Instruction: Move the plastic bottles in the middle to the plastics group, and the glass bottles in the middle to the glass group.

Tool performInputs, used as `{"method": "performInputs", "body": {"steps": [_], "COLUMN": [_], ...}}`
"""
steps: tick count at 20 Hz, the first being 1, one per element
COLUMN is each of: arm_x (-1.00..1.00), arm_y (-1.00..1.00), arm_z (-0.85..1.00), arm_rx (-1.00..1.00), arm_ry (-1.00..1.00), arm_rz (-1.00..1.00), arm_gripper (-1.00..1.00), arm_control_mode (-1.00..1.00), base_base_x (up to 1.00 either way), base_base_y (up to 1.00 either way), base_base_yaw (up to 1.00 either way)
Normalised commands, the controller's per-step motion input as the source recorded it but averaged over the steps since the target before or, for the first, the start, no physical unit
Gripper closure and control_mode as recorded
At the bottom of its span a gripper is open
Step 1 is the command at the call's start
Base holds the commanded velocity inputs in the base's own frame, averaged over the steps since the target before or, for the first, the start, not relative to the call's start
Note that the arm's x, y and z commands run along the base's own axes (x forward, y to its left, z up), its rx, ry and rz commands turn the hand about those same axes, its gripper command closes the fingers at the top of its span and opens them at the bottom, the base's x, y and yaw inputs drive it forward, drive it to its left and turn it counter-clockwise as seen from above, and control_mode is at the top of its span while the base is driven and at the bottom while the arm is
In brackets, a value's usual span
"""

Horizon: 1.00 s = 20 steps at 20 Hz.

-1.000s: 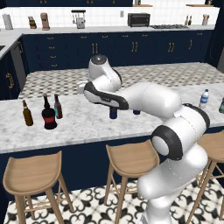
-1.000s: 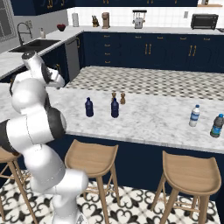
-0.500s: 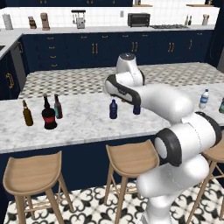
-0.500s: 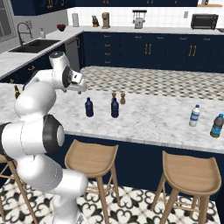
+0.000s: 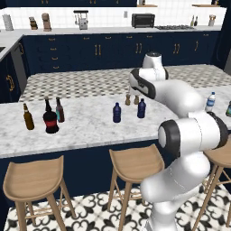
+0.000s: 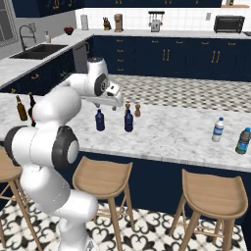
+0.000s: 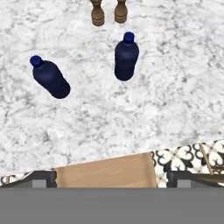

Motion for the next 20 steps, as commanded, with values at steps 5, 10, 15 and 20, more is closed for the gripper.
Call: {"method": "performInputs", "body": {"steps": [5,10,15,20], "arm_x": [0.03,0.03,0.61,0.77], "arm_y": [-0.84,-0.14,0.23,0.08], "arm_z": [-0.56,-0.43,-0.13,-0.02], "arm_rx": [0.01,0.0,0.0,0.0], "arm_ry": [0.0,0.04,0.0,-0.04], "arm_rz": [-0.01,-0.01,0.01,0.02], "arm_gripper": [-1.0,-1.0,-1.0,-1.0], "arm_control_mode": [-1.0,-1.0,-1.0,-1.0], "base_base_x": [0.0,0.0,0.0,0.0], "base_base_y": [0.0,0.0,0.0,0.0], "base_base_yaw": [0.0,0.0,0.0,0.0]}}
